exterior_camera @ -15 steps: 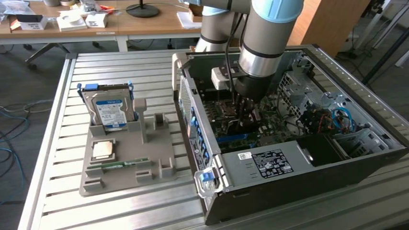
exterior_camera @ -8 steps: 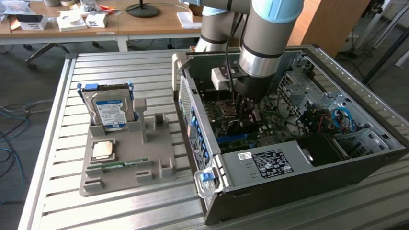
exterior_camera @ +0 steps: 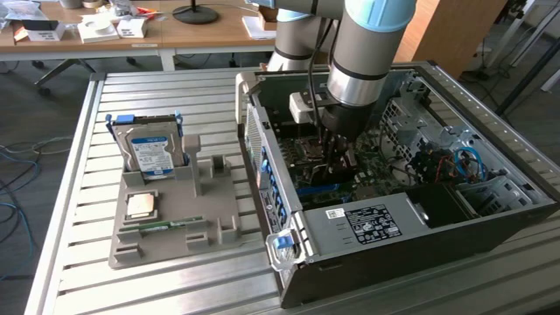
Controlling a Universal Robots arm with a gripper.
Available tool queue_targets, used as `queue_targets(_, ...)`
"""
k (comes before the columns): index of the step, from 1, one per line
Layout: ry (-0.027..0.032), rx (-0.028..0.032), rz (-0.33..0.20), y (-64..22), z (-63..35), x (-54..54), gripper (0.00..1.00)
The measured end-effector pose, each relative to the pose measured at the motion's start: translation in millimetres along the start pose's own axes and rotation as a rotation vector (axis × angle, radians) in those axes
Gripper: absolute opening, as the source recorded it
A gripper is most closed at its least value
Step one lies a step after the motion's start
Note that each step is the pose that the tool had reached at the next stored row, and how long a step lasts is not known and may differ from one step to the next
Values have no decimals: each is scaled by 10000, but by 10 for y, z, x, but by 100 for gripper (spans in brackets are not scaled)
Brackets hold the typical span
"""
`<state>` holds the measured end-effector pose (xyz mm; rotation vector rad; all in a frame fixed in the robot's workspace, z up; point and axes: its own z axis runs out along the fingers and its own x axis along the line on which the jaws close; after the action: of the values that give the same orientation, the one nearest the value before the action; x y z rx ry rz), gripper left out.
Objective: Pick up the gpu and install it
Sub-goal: 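Insert the gpu into the slot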
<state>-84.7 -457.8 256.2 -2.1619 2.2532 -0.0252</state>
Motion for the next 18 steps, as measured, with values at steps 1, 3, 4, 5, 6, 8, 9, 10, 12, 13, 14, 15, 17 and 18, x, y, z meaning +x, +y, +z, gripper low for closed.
queue_targets(1,0,0,0,0,0,0,26)
queue_targets(3,0,0,0,0,0,0,26)
queue_targets(4,1,0,1,0,0,0,26)
queue_targets(5,1,0,1,0,3,1,26)
queue_targets(6,-2,1,0,0,8,1,26)
queue_targets(8,2,0,0,0,13,0,26)
queue_targets(9,2,-1,0,0,13,1,26)
queue_targets(10,0,0,1,0,14,0,26)
queue_targets(12,1,0,1,1,14,0,26)
queue_targets(13,0,0,1,0,14,0,26)
queue_targets(14,-4,2,0,0,19,0,26)
queue_targets(15,-4,2,1,0,24,0,26)
queue_targets(17,0,0,1,1,31,1,26)
queue_targets(18,1,0,1,1,33,1,26)
